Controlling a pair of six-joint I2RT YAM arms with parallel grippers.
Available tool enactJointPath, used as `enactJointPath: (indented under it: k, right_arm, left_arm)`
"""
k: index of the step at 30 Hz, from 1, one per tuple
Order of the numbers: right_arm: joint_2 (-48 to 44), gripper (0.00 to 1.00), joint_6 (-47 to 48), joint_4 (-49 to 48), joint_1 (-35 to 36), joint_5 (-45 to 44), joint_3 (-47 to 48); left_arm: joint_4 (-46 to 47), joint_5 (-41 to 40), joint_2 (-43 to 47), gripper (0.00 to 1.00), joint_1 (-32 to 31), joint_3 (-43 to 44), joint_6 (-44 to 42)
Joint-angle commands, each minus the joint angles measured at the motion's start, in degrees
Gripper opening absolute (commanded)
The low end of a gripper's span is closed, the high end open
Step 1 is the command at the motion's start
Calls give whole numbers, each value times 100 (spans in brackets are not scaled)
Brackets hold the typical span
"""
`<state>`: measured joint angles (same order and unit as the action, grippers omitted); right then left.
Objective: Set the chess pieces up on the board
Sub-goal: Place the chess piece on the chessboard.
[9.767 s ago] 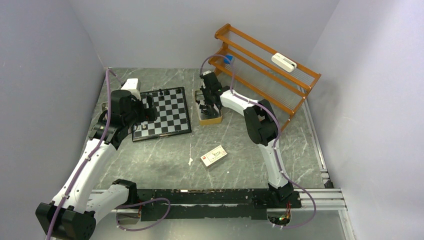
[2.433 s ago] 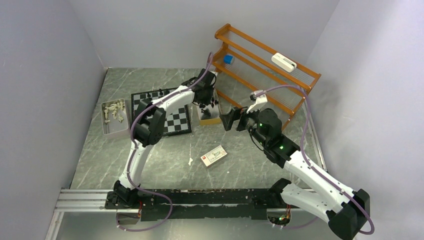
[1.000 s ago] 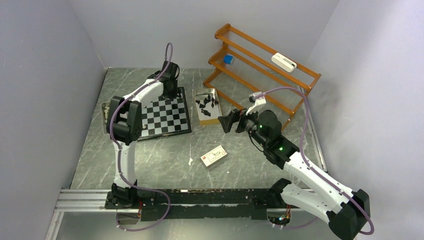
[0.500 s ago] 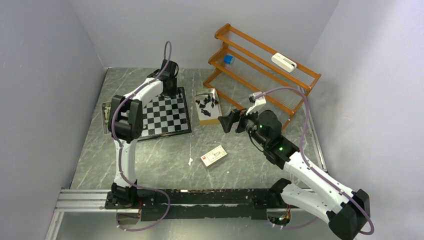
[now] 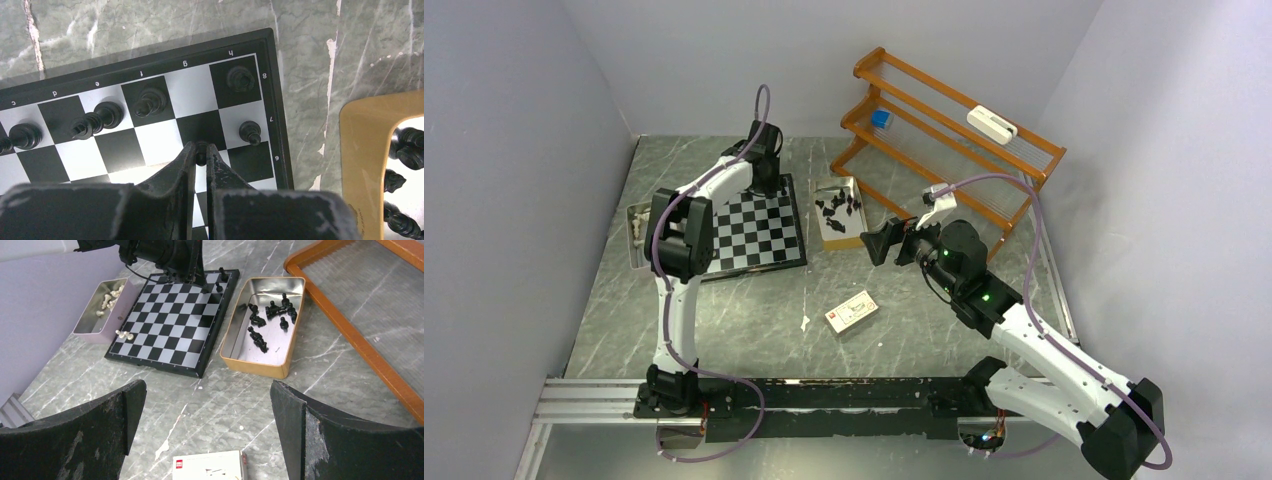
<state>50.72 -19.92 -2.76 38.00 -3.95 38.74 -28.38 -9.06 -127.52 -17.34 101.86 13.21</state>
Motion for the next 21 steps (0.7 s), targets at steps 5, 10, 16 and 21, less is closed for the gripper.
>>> enactJointPath:
  k: [5, 10, 16, 21]
  right_arm:
    - [-88, 100, 19, -128, 6, -115, -68]
    - [-97, 100, 12, -132, 6, -125, -77]
    - [-99, 100, 15, -128, 6, -139, -73]
    - [-106, 100, 24, -115, 7, -146, -69]
  left_arm:
    - [166, 83, -141, 15, 38, 197, -115]
    - [139, 53, -216, 15, 38, 267, -134]
    - [59, -26, -359, 14, 38, 397, -179]
    - [106, -69, -343, 14, 43, 317, -193]
